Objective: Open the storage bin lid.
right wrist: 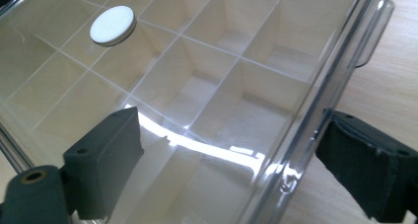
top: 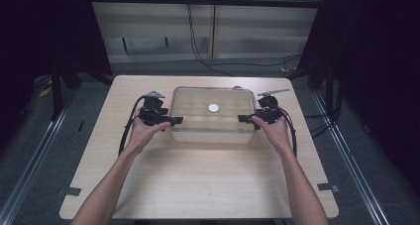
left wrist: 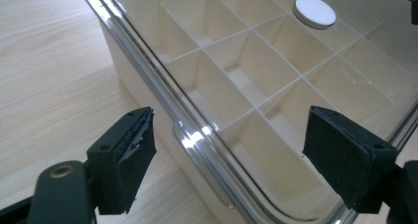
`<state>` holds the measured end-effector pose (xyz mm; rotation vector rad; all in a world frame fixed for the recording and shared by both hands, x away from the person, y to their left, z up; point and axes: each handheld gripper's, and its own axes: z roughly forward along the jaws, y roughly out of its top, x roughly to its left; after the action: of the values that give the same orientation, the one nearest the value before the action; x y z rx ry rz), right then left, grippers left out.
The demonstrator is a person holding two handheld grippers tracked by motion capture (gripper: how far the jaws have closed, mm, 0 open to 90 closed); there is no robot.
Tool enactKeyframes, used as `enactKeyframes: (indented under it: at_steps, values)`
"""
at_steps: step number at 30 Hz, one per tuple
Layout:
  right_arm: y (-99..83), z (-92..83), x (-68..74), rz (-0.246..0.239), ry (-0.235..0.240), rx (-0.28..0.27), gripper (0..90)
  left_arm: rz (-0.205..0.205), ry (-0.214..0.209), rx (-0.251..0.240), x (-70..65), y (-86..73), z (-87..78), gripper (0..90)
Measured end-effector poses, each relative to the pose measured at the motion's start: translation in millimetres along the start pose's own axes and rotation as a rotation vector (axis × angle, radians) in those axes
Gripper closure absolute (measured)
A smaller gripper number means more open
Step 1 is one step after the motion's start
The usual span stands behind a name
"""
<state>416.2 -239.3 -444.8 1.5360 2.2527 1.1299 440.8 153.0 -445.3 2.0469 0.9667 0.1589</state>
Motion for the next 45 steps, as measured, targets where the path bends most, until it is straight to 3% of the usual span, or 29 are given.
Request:
enactKeyframes:
  at_steps: [6,16,24,29,32,41,45]
  values:
    - [2.3,9.0,4.9,-0.002,-0.001,0.016,0.0,0.001,-0.002,0.013,-0.8,3.4,4.5,16.5]
    - [4.8,16.0,3.0,0.026,-0.003,0.001,0.0,-0.032,-0.053,0.014,4.9,5.2,15.3,10.5]
    - [4.4,17.2,3.4,0.04,-0.007,-0.005,0.0,-0.041,-0.032,0.033,1.7,10.0,18.9,8.3]
    - [3.4,16.5,8.4,0.026,-0.054,-0.038,0.0,-0.046,-0.029,0.024,4.6,8.0,15.4,13.2]
    - [3.1,14.6,10.5,0.01,-0.083,-0.048,0.0,-0.04,-0.004,-0.011,2.5,7.0,13.3,15.3]
    - [2.5,8.6,11.4,0.002,-0.1,-0.095,4.9,-0.03,0.018,-0.045,1.2,6.9,5.7,23.7]
    - [1.7,6.3,10.1,0.017,-0.074,-0.113,8.5,-0.028,0.012,-0.063,1.1,6.7,3.6,26.7]
